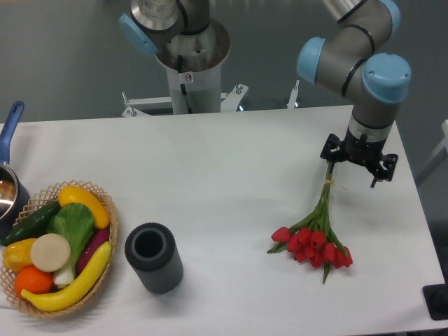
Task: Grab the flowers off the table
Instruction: 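Lower the open gripper onto the green tulip stems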
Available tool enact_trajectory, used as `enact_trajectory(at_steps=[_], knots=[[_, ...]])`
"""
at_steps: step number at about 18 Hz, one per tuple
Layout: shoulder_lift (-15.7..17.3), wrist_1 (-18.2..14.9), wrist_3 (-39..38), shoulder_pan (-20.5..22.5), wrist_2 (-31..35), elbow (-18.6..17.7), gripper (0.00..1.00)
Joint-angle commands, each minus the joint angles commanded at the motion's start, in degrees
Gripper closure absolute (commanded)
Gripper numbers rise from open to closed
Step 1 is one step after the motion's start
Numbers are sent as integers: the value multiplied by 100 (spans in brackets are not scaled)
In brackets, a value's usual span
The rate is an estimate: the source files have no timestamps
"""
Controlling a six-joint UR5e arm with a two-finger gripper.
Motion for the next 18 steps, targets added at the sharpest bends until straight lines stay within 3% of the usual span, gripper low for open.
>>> enact_trajectory(at_steps=[4, 9, 18], knots=[[9, 105, -17, 0, -35, -35, 0], [-35, 816, -201, -26, -132, -509, 0], [-764, 817, -193, -202, -79, -220, 0]])
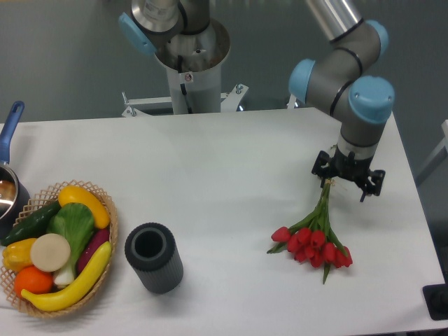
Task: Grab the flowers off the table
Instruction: 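Lower the open gripper onto the green tulip stems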
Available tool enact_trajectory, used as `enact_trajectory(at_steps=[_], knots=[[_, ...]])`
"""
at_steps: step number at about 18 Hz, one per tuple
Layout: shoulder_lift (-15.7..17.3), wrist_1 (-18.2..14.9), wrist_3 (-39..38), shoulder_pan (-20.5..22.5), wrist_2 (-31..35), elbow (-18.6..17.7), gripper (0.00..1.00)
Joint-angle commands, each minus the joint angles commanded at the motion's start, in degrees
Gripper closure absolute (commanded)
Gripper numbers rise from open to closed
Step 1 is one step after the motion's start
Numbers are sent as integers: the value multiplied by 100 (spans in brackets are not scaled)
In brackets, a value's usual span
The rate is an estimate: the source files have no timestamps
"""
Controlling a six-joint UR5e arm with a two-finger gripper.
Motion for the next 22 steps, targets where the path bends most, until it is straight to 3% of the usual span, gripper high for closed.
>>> enact_trajectory(at_steps=[7, 8, 10, 15, 22], knots=[[-10, -35, -70, -220, 0, -202, 0], [-10, -26, -70, -229, 0, -263, 4], [-1, -35, -70, -229, 0, -272, 26], [-1, -26, -70, -203, -35, -246, 97], [315, -70, -658, -167, 17, -211, 100]])
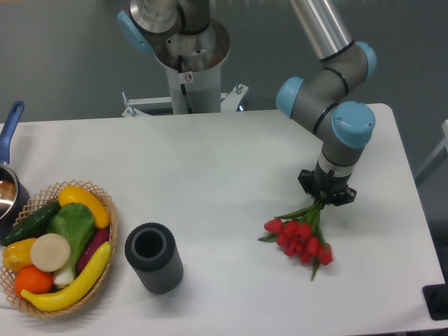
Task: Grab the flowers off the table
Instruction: 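Lift the gripped red tulips up off the table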
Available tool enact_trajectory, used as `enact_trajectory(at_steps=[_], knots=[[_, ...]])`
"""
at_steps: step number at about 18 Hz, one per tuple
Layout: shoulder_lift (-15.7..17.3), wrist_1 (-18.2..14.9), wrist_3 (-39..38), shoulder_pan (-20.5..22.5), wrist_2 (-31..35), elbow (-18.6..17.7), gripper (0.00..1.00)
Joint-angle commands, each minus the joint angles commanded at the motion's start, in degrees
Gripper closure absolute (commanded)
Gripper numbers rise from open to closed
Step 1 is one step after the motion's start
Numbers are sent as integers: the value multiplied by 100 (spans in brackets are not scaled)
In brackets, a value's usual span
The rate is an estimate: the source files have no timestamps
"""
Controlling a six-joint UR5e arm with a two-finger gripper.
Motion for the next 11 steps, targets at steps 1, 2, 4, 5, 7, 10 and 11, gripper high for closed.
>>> enact_trajectory(at_steps=[1, 2, 4, 5, 7, 10, 11], knots=[[18, -9, -1, 26, 17, 9, 100], [44, -9, 8, 53, 44, 26, 100], [228, -9, 17, 149, 44, 97, 100], [255, -9, 17, 184, 44, 140, 100], [264, -9, 17, 220, 53, 237, 100], [264, -44, 17, 220, 97, 422, 100], [273, -157, 17, 220, 132, 492, 100]])
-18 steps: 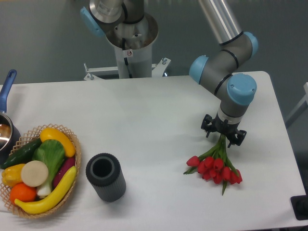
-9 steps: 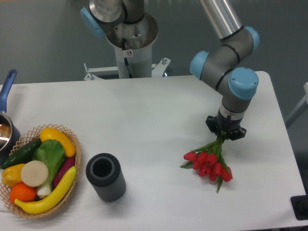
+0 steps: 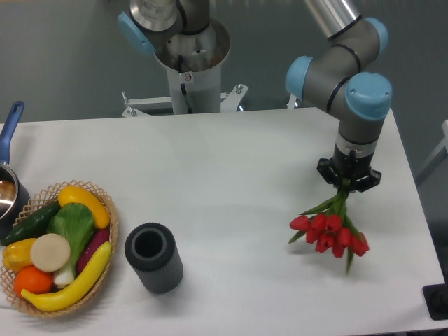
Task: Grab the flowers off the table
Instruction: 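Lift the gripped red tulips up off the table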
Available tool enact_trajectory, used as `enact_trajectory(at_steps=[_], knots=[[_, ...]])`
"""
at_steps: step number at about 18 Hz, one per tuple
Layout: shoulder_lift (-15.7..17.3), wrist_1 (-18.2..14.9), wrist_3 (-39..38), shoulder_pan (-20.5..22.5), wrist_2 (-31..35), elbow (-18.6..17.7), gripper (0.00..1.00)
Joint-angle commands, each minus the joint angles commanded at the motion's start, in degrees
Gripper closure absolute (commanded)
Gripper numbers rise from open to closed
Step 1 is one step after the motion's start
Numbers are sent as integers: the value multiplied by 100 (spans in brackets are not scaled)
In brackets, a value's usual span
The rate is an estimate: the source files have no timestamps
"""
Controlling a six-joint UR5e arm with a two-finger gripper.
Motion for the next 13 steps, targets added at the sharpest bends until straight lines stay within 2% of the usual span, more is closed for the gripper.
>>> enact_trajectory(at_steps=[8, 10, 13], knots=[[-17, -1406, 44, -26, 150, 958, 100], [-26, -1521, 53, -26, 150, 1038, 100], [-17, -1522, 158, -26, 150, 1020, 100]])
